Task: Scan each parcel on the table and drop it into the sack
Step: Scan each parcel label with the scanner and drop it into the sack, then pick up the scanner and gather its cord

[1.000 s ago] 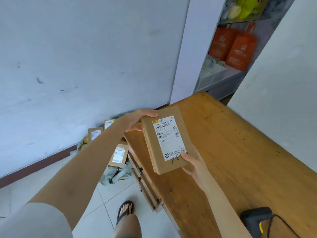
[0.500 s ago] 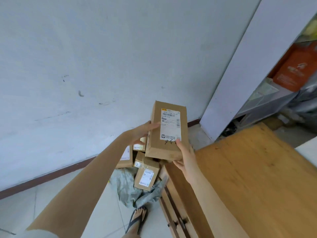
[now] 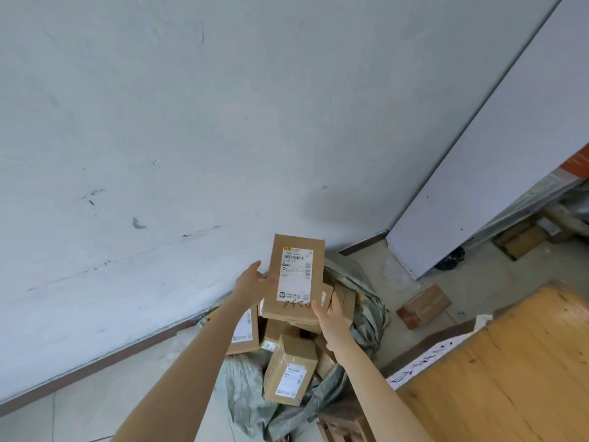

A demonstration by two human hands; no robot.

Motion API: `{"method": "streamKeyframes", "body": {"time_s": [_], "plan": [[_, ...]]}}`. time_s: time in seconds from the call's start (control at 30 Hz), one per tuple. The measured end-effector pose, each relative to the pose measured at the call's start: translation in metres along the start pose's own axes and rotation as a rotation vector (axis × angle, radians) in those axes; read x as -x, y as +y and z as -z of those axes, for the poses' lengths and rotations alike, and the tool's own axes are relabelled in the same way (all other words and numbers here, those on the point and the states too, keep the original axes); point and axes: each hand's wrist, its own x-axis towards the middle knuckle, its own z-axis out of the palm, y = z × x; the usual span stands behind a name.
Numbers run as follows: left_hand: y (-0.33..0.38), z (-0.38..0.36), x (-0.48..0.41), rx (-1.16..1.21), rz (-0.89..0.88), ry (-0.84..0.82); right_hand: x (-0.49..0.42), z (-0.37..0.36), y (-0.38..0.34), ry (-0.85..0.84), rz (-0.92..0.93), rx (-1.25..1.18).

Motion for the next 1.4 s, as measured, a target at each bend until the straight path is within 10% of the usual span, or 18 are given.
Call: {"method": "streamKeyframes", "body": {"time_s": [0.37, 0.67, 1.4], "plan": [[-0.027, 0.017, -0.041, -0.147, 0.091, -0.03, -0.03, 0.018, 0.031, 0.155, -0.221, 0.052], [0.025, -0.003, -0.031, -0.316, -0.052, -0.094, -0.004, 0.042, 0.001, 0.231, -0.048, 0.196], [0.179, -0.311, 0.253, -0.921, -0.699, -0.4, 0.284, 0.341, 0.113, 0.627, -0.026, 0.737]]}}
